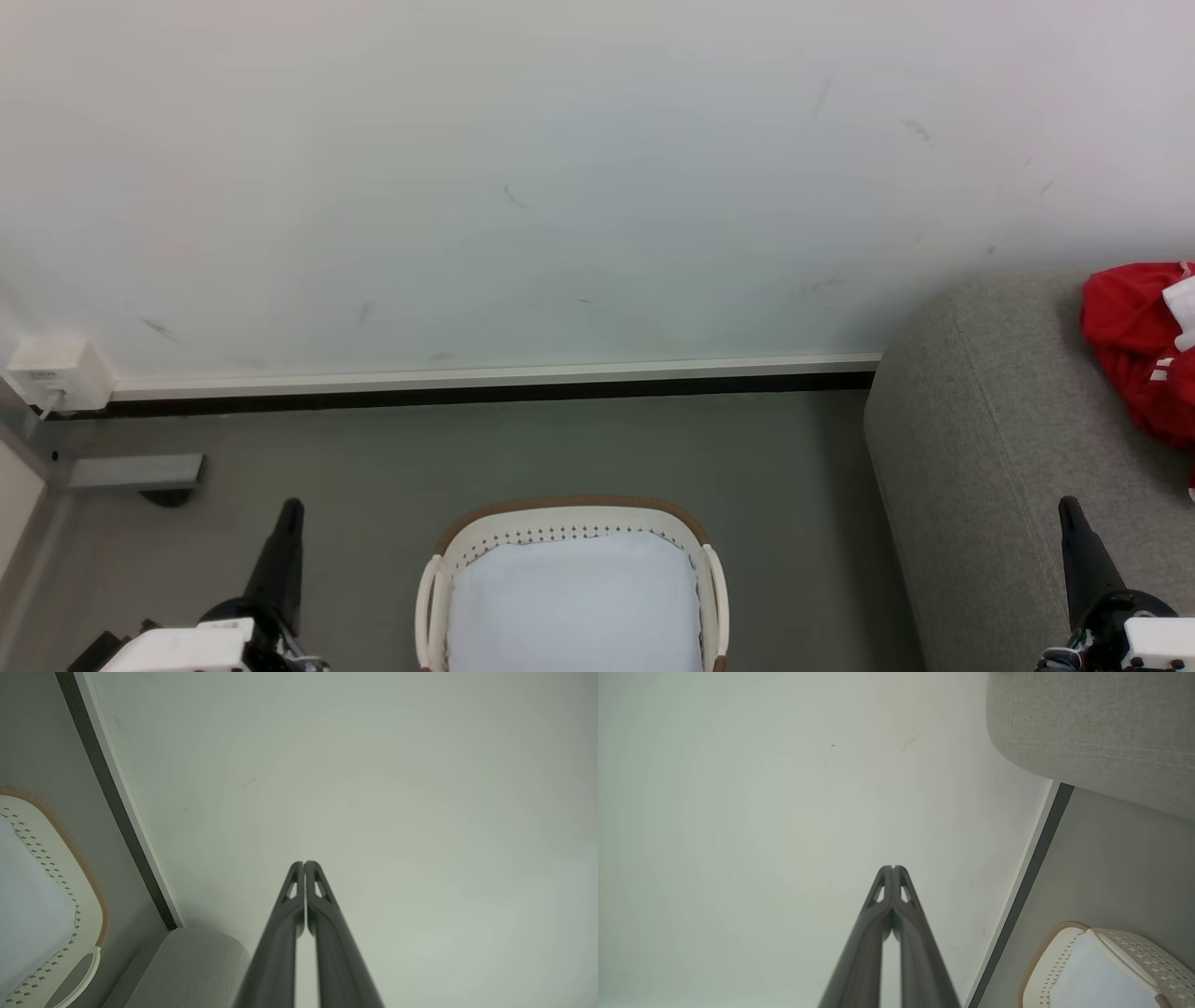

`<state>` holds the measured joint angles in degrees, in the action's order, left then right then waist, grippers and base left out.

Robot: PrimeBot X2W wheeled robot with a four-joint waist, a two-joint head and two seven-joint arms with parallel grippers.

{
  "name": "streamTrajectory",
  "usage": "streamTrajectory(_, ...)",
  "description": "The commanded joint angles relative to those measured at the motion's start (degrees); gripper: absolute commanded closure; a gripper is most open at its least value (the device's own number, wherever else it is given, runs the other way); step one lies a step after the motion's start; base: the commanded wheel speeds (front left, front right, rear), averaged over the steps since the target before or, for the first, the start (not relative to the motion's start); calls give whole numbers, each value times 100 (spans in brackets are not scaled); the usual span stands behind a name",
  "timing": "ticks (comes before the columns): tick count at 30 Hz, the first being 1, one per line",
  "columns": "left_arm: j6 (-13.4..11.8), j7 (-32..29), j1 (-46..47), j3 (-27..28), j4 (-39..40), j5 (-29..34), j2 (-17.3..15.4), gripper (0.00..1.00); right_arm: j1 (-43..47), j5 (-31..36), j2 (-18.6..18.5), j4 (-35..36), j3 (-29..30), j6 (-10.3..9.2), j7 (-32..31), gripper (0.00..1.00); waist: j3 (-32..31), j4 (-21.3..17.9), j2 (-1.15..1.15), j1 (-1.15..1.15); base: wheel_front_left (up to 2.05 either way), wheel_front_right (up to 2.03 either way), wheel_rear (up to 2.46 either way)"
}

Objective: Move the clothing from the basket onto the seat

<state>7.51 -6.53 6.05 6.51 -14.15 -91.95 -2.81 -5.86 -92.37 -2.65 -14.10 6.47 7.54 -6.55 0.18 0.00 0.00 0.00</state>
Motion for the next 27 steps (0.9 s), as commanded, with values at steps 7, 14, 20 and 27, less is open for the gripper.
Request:
streamTrajectory(7, -4, -22, 49, 12, 17, -84, -12, 100, -73, -10, -42, 23, 22, -10, -15, 100, 0, 0, 0, 0, 0, 0, 0)
streamTrajectory(14, -4, -22, 49, 12, 17, -84, -13, 100, -73, -10, -42, 23, 21, -10, -15, 100, 0, 0, 0, 0, 0, 0, 0)
streamTrajectory(20, -4, -21, 49, 11, 17, -84, -13, 100, -73, -10, -42, 23, 21, -10, -15, 100, 0, 0, 0, 0, 0, 0, 0)
streamTrajectory(27, -4, -21, 49, 11, 18, -85, -13, 100, -73, -10, -42, 23, 21, -10, -15, 100, 0, 0, 0, 0, 0, 0, 0)
